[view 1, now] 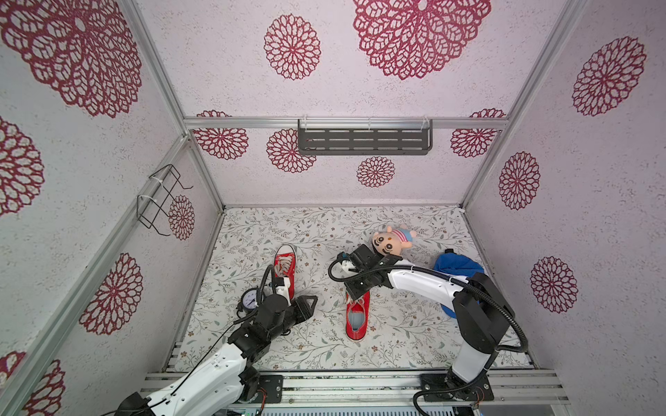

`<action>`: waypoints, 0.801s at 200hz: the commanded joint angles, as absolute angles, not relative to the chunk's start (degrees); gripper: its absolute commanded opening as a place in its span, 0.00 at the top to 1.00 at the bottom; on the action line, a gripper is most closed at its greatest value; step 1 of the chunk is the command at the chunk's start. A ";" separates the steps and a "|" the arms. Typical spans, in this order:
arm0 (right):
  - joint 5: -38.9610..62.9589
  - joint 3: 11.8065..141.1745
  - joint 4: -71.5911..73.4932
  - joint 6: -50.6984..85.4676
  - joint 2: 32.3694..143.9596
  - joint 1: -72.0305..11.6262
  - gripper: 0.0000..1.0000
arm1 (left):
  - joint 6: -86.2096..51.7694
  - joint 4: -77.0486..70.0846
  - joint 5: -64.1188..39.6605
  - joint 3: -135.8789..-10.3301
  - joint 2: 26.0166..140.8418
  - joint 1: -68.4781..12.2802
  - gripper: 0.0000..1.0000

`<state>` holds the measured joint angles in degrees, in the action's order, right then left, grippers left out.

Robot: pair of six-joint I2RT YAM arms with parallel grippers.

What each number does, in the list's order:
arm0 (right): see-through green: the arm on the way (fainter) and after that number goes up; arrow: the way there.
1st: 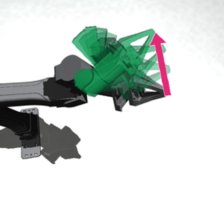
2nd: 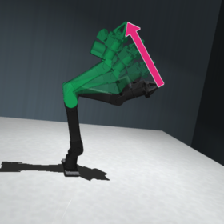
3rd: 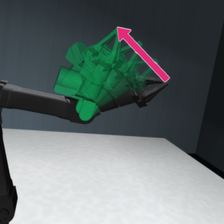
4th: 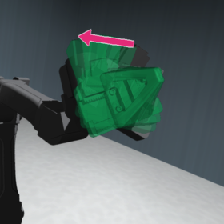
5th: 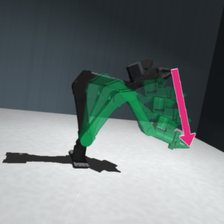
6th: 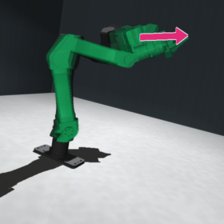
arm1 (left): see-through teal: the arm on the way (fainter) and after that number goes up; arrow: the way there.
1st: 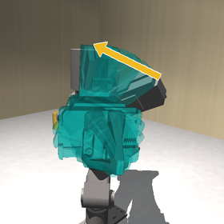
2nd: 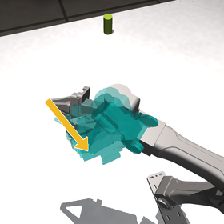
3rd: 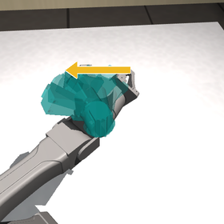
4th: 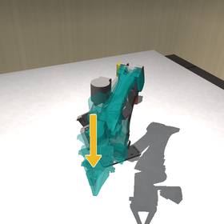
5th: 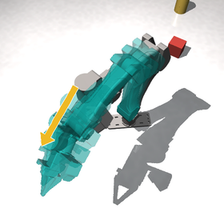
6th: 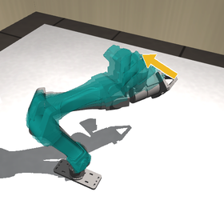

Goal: Remove the insole from the shoe
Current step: Untie the shoelace on the shoe.

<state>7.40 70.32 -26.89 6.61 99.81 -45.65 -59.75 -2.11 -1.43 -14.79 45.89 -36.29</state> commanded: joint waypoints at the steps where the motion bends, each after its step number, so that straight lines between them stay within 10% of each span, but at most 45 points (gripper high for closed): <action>1: 6.15 71.41 -26.11 7.61 93.74 -45.95 1.00 | -57.14 -3.85 -1.80 -16.99 47.67 -35.85 0.45; 160: 5.47 56.84 -14.17 20.13 78.84 -44.26 1.00 | -51.01 -28.51 -17.94 -29.35 80.68 -43.47 0.61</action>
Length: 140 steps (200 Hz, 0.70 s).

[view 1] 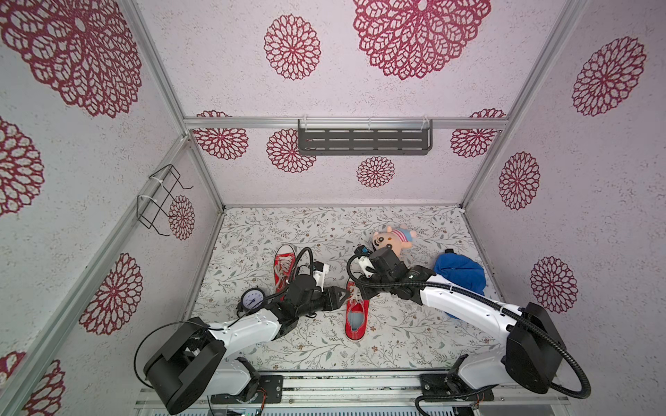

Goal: Remove the insole from the shoe
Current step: Untie the shoelace on the shoe.

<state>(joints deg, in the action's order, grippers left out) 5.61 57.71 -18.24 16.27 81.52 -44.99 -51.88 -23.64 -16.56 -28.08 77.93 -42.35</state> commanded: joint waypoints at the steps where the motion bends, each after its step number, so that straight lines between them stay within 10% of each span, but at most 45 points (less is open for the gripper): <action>1: 5.55 56.77 -14.03 20.17 78.84 -44.28 1.00 | -51.04 -28.71 -17.89 -29.40 80.81 -43.49 0.62; 140: 5.92 54.85 -12.57 22.59 78.15 -44.03 1.00 | -48.79 -26.83 -16.65 -34.90 88.53 -44.92 0.65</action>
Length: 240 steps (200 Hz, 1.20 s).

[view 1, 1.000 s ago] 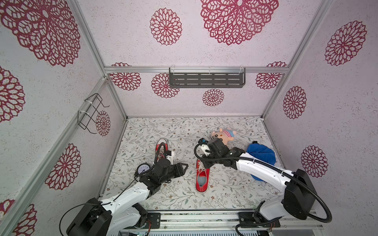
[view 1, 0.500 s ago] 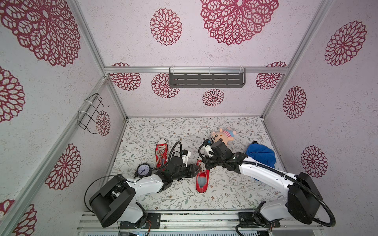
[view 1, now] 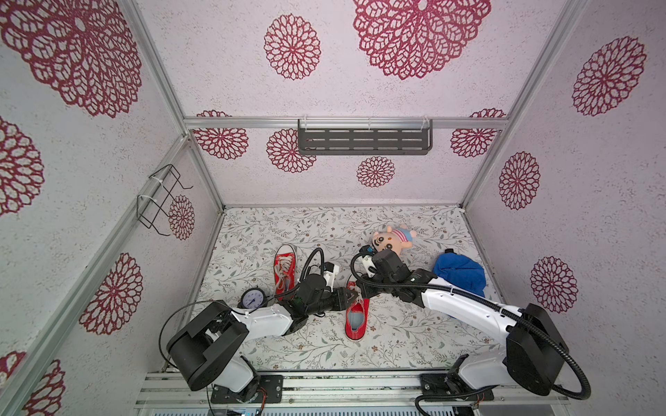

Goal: Remove the insole from the shoe
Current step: Untie the shoelace on the shoe.

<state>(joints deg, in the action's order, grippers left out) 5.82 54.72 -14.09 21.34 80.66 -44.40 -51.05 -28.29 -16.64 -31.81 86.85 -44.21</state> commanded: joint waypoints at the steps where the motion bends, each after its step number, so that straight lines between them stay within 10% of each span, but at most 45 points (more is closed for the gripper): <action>1: 5.95 54.85 -12.57 22.63 78.10 -44.03 1.00 | -48.83 -26.77 -16.63 -34.94 88.61 -44.96 0.65; 105: 3.03 53.50 -14.45 24.23 77.83 -42.41 1.00 | -46.61 -18.57 -10.79 -33.15 81.41 -46.16 1.00; 222: -7.37 50.88 -25.75 27.11 77.01 -41.48 1.00 | -46.92 -14.71 -3.67 -29.88 76.32 -46.14 1.00; 240: 1.17 47.47 -17.31 26.63 75.35 -41.53 1.00 | -47.37 -18.24 -7.07 -29.60 77.69 -46.08 0.82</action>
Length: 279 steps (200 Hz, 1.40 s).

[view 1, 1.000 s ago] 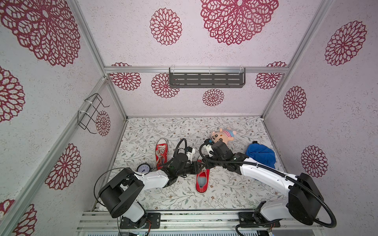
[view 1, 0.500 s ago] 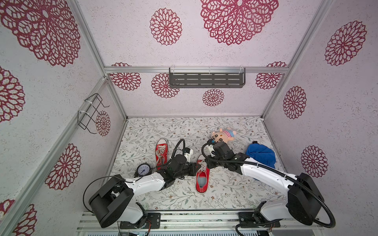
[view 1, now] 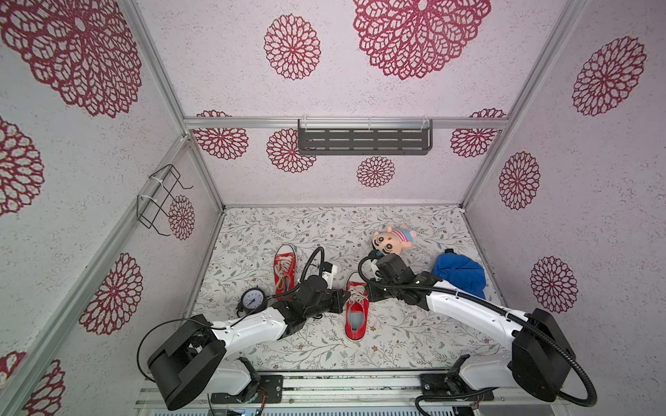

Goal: Remove the insole from the shoe
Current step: Untie the shoelace on the shoe.

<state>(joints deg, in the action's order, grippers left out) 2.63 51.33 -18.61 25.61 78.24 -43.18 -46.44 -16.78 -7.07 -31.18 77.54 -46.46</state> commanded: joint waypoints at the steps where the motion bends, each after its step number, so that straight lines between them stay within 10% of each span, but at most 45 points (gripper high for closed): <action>1: 1.68 47.25 -16.70 26.68 75.25 -41.51 1.00 | -47.42 -18.44 -7.36 -29.57 77.78 -46.11 0.80; 24: 9.95 42.34 -3.92 30.10 73.29 -41.48 1.00 | -48.13 -23.30 -9.69 -28.38 78.60 -46.05 0.65; 142: 8.90 43.77 -5.62 30.50 76.11 -41.48 1.00 | -40.60 -12.07 -11.97 -36.60 79.08 -43.66 0.45; 279: 9.51 43.69 -6.31 30.03 76.47 -41.48 1.00 | -43.06 -15.75 -13.65 -43.68 92.97 -44.03 0.46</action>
<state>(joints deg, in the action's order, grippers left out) 9.30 42.41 -6.61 29.65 76.55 -41.39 -42.70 -13.15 -12.47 -42.76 91.39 -43.99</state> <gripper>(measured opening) 0.050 0.562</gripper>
